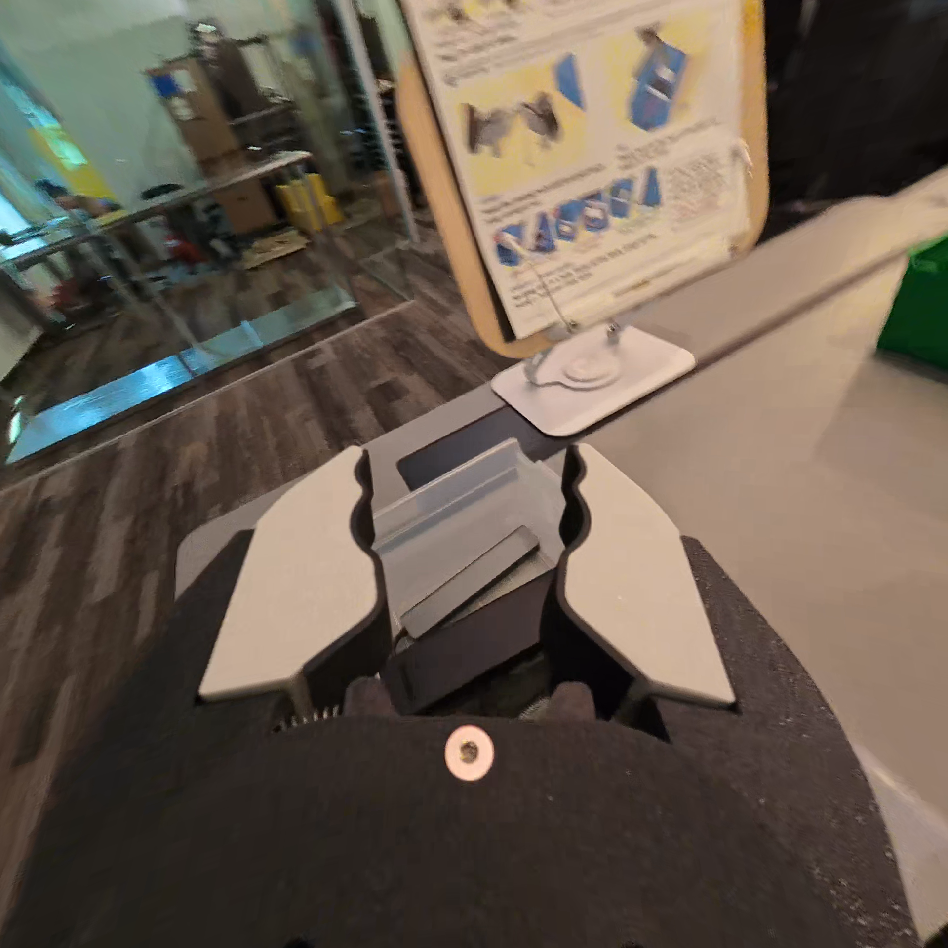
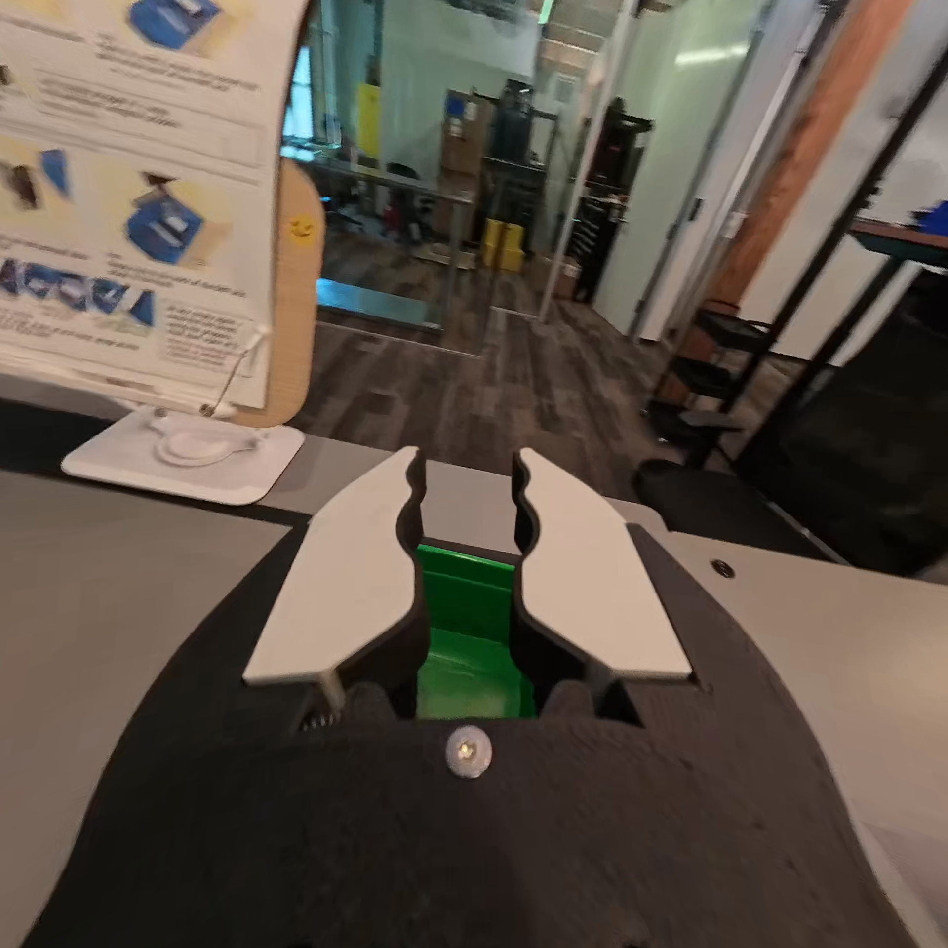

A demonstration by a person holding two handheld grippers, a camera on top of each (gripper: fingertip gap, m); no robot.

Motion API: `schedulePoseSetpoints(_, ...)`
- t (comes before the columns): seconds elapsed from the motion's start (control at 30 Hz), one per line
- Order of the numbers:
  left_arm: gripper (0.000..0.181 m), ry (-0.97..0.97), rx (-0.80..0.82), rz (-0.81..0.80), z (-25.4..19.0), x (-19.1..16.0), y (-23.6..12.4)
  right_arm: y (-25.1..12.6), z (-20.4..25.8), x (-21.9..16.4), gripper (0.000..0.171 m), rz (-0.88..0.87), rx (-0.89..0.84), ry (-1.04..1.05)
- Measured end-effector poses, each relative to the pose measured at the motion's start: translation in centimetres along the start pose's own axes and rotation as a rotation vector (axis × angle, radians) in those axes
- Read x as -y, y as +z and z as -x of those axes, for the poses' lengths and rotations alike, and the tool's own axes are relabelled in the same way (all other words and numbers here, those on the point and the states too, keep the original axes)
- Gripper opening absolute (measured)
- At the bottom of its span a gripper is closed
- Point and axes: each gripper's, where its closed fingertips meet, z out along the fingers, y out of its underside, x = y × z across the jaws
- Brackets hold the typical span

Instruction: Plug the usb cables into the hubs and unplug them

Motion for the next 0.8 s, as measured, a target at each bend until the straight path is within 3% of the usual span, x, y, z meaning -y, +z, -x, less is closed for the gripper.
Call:
schedulePoseSetpoints(0.13, 0.059, 0.228, -0.182, 0.281, -0.1, -2.7, 3.7, 2.4, 2.3, -3.6, 0.046, 0.161, 0.109, -0.164)
schedulePoseSetpoints(0.23, 0.06, 0.375, -0.352, 0.608, 0.0, -7.4, 4.0, 3.2, 1.9, -5.6, 0.048, 0.248, 0.083, -0.247)
schedulePoseSetpoints(0.33, 0.06, 0.516, -0.469, 0.811, 0.4, -11.4, 4.0, 3.1, 2.1, -5.0, 0.048, 0.222, 0.103, -0.224)
schedulePoseSetpoints(0.47, 0.066, 0.627, -0.636, 0.955, -0.5, -15.4, 4.2, 2.5, 2.7, -2.9, 0.047, 0.118, 0.159, -0.113)
schedulePoseSetpoints(0.53, 0.056, 0.66, -0.705, 0.989, -1.1, -16.9, 4.2, 2.2, 2.9, -2.7, 0.046, 0.102, 0.184, -0.074)
schedulePoseSetpoints(0.63, 0.052, 0.696, -0.759, 1.01, -1.3, -18.4, 4.7, 2.3, 2.5, -3.2, 0.046, 0.127, 0.179, -0.048)
schedulePoseSetpoints(0.8, 0.061, 0.716, -0.825, 1.13, -0.9, -21.1, 4.8, 2.9, 2.6, -4.8, 0.046, 0.19, 0.175, -0.042)
